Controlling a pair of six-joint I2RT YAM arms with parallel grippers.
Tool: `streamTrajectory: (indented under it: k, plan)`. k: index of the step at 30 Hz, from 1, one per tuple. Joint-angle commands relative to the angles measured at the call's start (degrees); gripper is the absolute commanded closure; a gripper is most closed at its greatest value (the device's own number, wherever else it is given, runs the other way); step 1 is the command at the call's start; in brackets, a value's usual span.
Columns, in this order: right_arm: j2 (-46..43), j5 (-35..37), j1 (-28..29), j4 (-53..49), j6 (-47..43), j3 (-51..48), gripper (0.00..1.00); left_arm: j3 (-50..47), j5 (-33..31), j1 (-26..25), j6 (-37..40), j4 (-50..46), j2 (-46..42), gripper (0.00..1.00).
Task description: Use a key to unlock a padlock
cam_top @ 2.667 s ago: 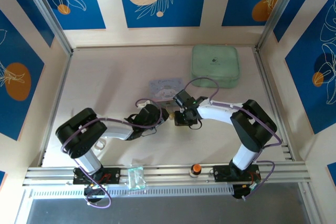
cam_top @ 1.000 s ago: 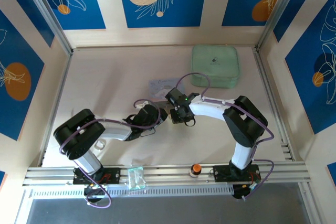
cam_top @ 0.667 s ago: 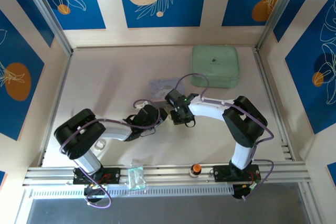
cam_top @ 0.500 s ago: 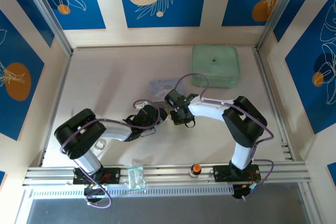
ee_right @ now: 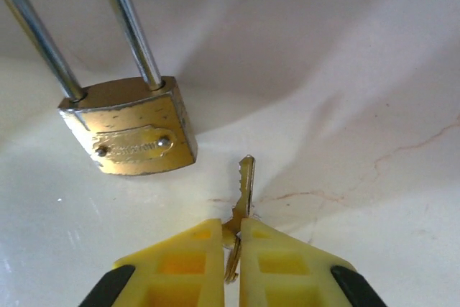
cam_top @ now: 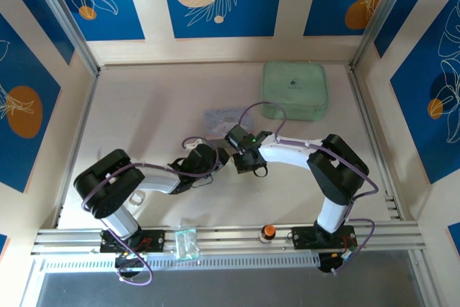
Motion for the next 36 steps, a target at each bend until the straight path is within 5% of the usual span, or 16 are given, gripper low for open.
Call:
streamTrajectory:
  k: [1,12,19,24,29,36]
  plan:
    - [-0.28,-5.14,-1.39,-0.18,0.08,-3.35,0.93,-0.93,-1.63,0.37,0.87,-3.13,-1.96,0.50]
    - [-10.44,-12.87,-5.96,4.69,-3.27,-8.67,1.00,0.42,-3.47,-0.17,4.79,-8.09,-6.82,0.50]
    - [-15.63,-18.69,-7.68,7.57,-4.64,-10.15,1.00,0.87,1.21,-0.89,-0.24,-3.64,-8.20,0.49]
    - [-20.62,-21.88,-7.76,9.34,-3.13,-10.11,1.00,-1.44,5.32,-1.62,-12.47,6.80,-8.94,0.30]
    - [-23.23,-22.84,-6.59,9.95,-1.91,-7.55,1.00,-3.35,4.41,-2.57,-22.06,8.77,-13.25,0.00]
    - [-23.56,-22.13,-2.39,14.29,0.55,-5.20,1.00,-6.91,4.45,-3.74,-33.41,18.26,-13.16,0.00]
